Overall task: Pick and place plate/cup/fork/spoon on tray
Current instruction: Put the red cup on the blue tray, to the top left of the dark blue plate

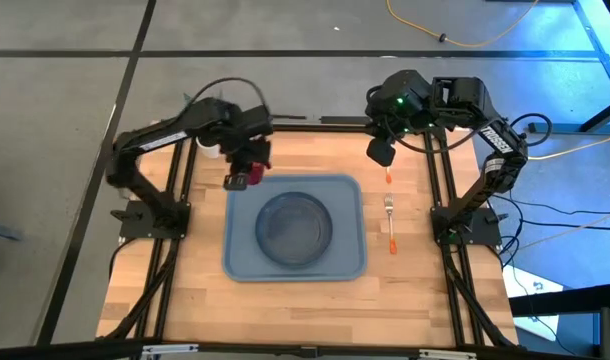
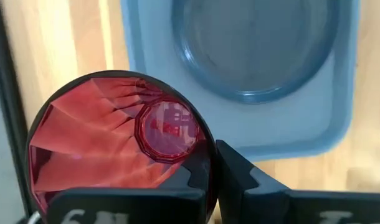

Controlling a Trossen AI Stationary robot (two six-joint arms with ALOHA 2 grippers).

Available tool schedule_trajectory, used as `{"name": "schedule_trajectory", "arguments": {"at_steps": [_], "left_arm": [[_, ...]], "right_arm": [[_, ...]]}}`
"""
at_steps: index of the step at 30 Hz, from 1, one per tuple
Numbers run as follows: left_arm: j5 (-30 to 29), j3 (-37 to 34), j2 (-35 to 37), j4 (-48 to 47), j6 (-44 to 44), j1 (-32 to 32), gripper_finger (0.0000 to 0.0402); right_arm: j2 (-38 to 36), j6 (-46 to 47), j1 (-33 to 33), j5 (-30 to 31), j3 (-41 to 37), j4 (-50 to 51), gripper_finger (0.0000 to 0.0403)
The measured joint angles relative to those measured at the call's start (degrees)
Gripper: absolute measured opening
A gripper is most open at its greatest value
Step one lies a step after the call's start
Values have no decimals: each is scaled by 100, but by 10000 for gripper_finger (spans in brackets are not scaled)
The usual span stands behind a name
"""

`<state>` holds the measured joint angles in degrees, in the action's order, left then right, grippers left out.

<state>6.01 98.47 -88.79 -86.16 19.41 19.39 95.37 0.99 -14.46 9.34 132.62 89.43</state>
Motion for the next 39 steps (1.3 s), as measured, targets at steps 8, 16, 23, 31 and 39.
{"name": "schedule_trajectory", "arguments": {"at_steps": [8,16,23,31,39], "left_arm": [[-284,-2506,1500,1957,-716,-34,3],[-334,-3710,1555,2500,-991,-80,3],[-118,-4141,1567,2976,-1092,-124,3],[-71,-4550,1562,3190,-1142,-186,3],[-98,-4566,1562,3656,-1090,-274,3]], "right_arm": [[0,17,0,2,0,-113,61],[0,20,1,2,0,-285,61],[0,88,2,2,0,-304,61],[0,156,2,2,0,-304,61],[0,170,1,-2,0,-303,61]]}}
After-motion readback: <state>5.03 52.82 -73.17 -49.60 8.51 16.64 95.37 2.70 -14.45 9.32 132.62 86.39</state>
